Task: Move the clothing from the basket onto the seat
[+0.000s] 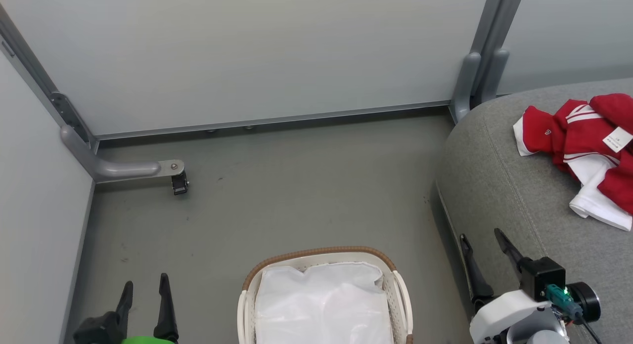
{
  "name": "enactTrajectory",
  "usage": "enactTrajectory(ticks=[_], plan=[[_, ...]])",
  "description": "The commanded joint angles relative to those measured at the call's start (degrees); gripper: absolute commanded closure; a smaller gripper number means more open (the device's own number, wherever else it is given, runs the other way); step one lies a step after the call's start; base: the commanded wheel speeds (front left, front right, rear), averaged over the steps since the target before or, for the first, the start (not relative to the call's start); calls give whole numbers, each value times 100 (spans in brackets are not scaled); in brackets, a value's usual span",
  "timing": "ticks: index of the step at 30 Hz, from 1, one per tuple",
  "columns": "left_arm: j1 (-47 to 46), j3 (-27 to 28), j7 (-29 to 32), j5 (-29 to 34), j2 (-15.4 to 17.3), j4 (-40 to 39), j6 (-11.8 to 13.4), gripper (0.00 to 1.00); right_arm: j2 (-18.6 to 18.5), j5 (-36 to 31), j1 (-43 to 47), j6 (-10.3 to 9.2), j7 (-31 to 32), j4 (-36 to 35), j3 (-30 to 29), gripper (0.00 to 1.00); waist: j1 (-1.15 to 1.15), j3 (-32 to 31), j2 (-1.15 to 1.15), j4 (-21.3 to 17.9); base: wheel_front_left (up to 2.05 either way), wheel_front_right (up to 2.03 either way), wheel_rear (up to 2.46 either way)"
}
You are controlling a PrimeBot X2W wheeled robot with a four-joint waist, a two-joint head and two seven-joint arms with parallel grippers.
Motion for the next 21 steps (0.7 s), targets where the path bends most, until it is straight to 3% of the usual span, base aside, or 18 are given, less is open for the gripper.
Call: enactTrajectory(ticks=[1, 5, 21], plan=[[-7, 3, 5, -4, -3, 19, 0, 100, 2, 9, 5, 0, 0, 16, -2, 100, 0, -1, 0, 1, 0, 0, 0], [15, -2, 11, -7, -39, 237, 1, 100, 44, 20, 78, 1, 21, 223, 8, 100, 0, -2, 0, 0, 0, 0, 0], [-186, 86, 476, -1649, -29, 28, -9, 100, 31, 1865, -13, 0, 478, 99, -193, 100, 0, -16, 0, -56, 0, 0, 0]])
